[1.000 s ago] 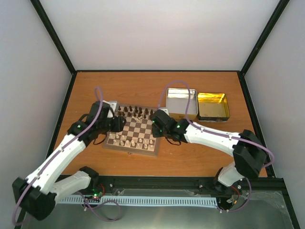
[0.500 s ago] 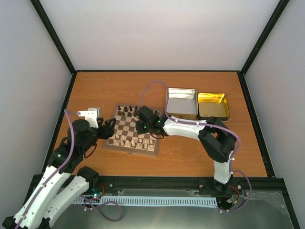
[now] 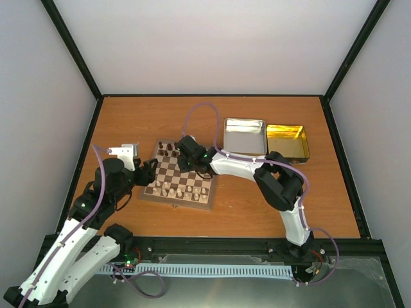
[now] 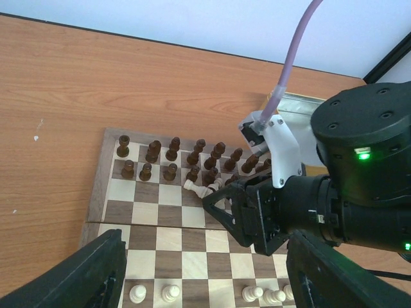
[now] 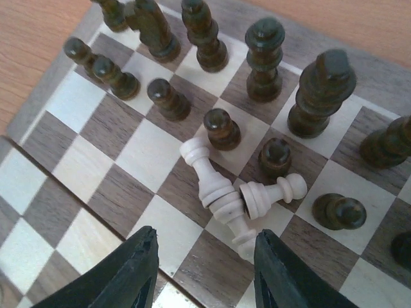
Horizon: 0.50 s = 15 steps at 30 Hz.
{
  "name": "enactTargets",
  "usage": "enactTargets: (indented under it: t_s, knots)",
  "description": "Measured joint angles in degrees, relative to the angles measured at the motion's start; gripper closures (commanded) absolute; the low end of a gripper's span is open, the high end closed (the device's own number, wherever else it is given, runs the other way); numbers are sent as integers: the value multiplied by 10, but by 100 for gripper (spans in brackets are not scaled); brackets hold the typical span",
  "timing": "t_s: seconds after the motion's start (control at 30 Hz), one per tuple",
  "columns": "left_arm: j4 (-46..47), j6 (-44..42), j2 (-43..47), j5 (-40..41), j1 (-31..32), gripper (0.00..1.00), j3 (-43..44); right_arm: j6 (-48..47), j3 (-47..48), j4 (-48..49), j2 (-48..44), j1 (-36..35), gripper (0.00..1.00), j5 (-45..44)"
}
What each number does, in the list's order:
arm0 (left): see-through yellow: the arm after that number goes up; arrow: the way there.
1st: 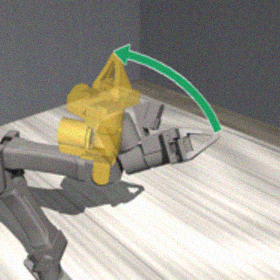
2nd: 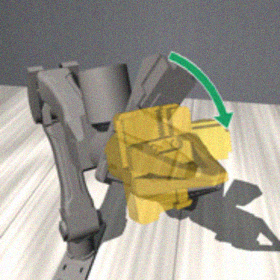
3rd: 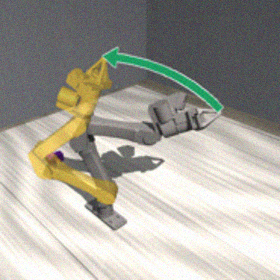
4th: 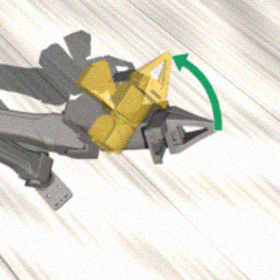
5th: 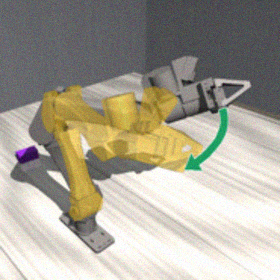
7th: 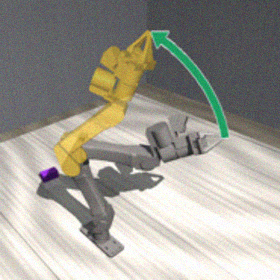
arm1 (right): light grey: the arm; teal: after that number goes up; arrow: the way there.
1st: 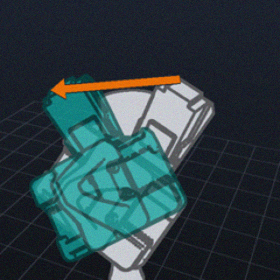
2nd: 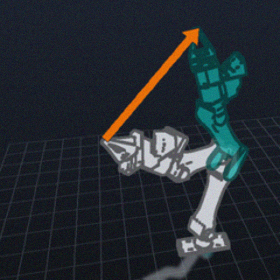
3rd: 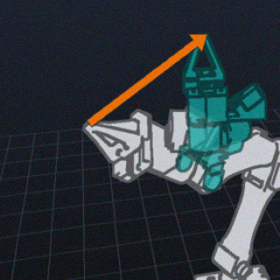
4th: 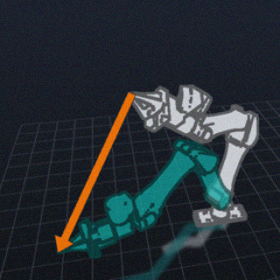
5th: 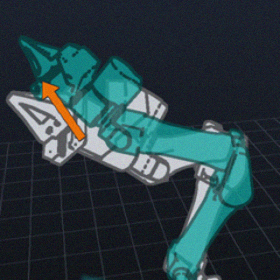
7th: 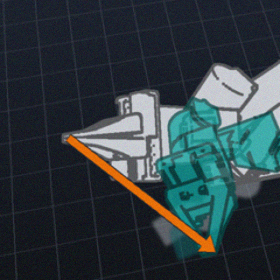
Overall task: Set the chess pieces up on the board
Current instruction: Pick up the chess piece from the chessboard.
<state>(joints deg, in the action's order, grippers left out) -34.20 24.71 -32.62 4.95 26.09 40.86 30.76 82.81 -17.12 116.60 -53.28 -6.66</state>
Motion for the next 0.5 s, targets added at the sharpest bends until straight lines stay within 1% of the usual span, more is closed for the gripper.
enactTargets:
  t_s: [0.37, 0.5]
  knots:
    - [0, 0, -8, 0, 0, 30, 0, -14, 14, -33, 27, 0, 58, -22]
    - [0, 0, -12, 0, 0, 30, 0, -16, 22, -37, 32, 0, 60, -28]
